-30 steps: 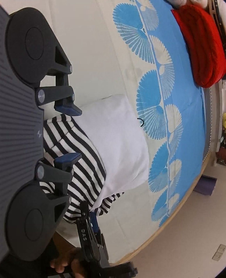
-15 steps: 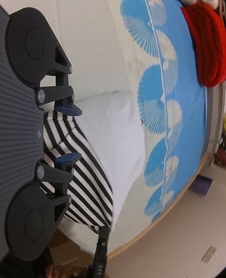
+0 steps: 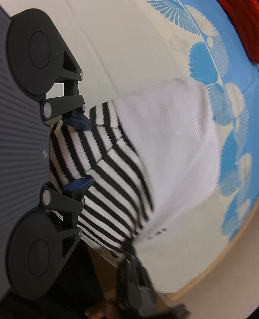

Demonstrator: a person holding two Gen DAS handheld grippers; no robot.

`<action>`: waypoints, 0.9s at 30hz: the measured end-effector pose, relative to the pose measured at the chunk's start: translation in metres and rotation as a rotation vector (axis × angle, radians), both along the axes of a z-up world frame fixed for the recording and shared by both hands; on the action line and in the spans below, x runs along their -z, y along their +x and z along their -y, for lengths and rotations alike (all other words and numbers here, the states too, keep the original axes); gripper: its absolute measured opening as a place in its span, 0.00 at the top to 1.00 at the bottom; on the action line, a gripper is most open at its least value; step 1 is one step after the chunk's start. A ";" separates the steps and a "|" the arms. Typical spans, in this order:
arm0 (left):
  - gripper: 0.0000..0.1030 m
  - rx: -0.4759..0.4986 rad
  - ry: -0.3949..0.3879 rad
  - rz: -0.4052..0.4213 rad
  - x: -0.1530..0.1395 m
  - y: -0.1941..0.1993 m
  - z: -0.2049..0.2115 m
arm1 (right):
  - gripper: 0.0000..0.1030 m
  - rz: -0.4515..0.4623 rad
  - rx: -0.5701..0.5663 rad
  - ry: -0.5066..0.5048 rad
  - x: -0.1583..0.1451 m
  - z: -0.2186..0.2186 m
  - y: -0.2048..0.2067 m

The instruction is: Fold small clothes

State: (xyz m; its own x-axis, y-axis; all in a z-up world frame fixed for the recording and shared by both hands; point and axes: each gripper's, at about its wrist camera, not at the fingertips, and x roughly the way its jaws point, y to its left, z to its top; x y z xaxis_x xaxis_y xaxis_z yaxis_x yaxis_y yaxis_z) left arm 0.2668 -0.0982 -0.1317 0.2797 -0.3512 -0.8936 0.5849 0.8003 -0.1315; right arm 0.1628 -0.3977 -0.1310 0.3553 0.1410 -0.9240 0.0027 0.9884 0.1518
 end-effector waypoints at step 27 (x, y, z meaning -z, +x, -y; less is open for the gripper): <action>0.38 -0.312 -0.076 0.006 -0.010 0.055 -0.071 | 0.39 0.234 0.467 0.381 -0.016 0.050 0.079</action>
State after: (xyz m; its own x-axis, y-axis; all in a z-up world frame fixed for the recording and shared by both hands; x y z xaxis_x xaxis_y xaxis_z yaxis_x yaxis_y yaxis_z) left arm 0.3222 -0.0272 -0.1221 0.3896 -0.3134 -0.8660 0.3135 0.9293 -0.1952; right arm 0.2419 -0.4479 -0.1151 0.6450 0.2255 -0.7301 0.3438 0.7677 0.5408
